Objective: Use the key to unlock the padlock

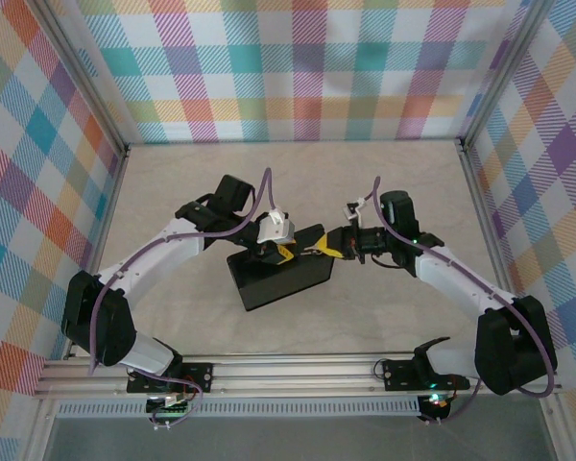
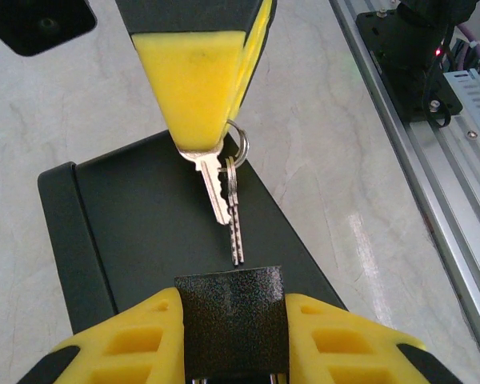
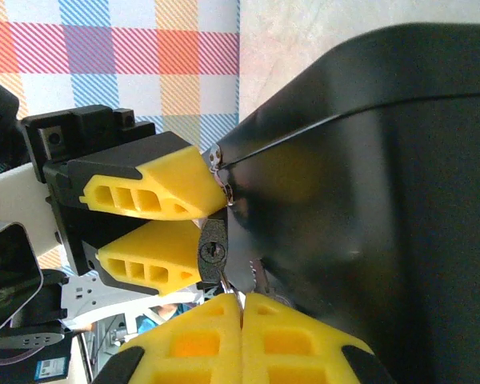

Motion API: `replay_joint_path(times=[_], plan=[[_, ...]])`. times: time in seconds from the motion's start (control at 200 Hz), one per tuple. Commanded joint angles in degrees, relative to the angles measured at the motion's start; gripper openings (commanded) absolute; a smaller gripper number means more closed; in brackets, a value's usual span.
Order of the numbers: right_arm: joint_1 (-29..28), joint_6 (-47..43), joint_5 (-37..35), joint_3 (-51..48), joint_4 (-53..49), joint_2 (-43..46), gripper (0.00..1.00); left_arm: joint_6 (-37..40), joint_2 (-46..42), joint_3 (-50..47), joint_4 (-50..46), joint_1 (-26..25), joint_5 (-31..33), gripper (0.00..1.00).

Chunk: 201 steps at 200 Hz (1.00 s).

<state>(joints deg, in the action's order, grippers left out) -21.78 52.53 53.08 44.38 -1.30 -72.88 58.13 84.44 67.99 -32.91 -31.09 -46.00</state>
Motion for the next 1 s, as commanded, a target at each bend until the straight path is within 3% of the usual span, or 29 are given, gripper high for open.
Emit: replay_joint_path(times=[0.0,1.0], plan=[[-0.6,1.2,2.2,-1.0,2.2,1.3,0.04,1.0,0.5,0.6,-1.9,-0.3,-2.3,0.17],[-3.3,0.6,0.8,3.8,3.1,-3.6,0.03,0.0,0.0,-0.1,0.5,-0.4,-2.2,0.16]])
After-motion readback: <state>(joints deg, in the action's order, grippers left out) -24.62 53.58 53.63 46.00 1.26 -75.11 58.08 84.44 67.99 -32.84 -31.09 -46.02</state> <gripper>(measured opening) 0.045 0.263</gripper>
